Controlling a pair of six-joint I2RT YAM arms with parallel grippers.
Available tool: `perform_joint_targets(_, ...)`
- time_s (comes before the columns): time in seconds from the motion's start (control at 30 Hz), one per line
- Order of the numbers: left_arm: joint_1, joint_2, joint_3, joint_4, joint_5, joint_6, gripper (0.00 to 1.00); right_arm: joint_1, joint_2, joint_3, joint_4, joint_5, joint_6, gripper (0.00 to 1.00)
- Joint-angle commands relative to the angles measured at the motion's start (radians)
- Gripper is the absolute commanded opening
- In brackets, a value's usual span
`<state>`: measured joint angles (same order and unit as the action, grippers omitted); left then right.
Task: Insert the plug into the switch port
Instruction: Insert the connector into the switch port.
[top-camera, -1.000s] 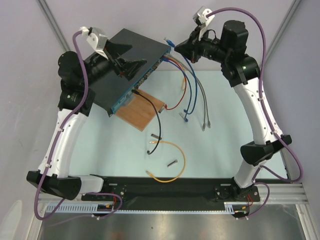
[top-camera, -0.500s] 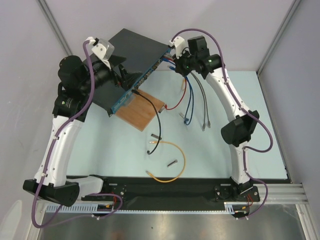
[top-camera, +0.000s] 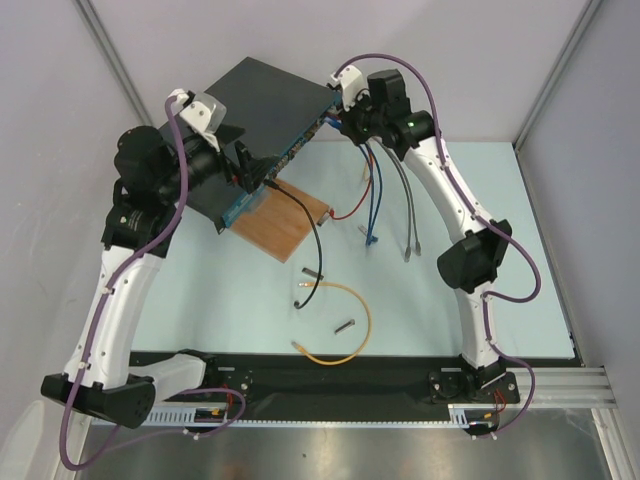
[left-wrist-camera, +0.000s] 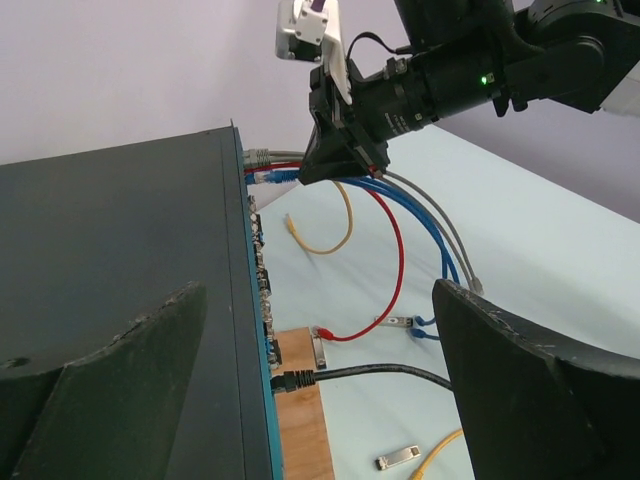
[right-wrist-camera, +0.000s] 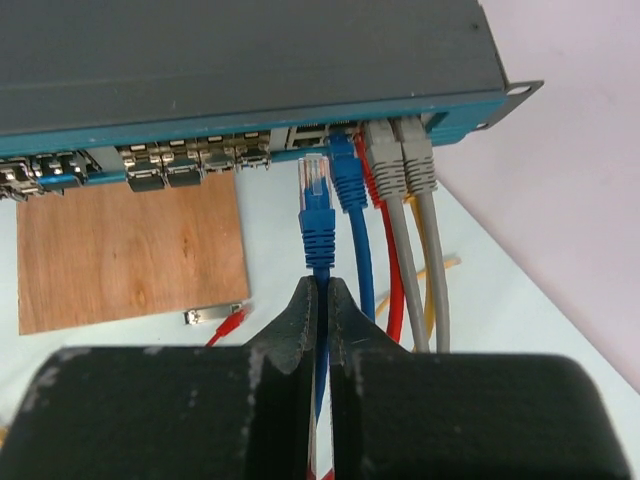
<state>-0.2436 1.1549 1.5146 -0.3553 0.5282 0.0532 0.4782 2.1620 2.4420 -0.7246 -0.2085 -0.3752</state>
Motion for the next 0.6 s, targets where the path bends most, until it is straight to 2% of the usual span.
perform_joint_targets(0.0, 0.003, -0.026, -0.010, 0.022, -0.016, -0.004, 1.00, 0.007, -0.036, 0.031, 0.080, 0.001, -0.010, 0.00)
perform_joint_targets(0.23, 0.003, -0.017, -0.011, 0.044, -0.004, -0.029, 1.00, 0.013, 0.001, 0.032, 0.114, 0.070, -0.033, 0.00)
perform_joint_targets(0.57, 0.003, -0.012, -0.010, 0.045, 0.003, -0.016, 1.00, 0.028, 0.030, 0.046, 0.134, 0.073, -0.051, 0.00)
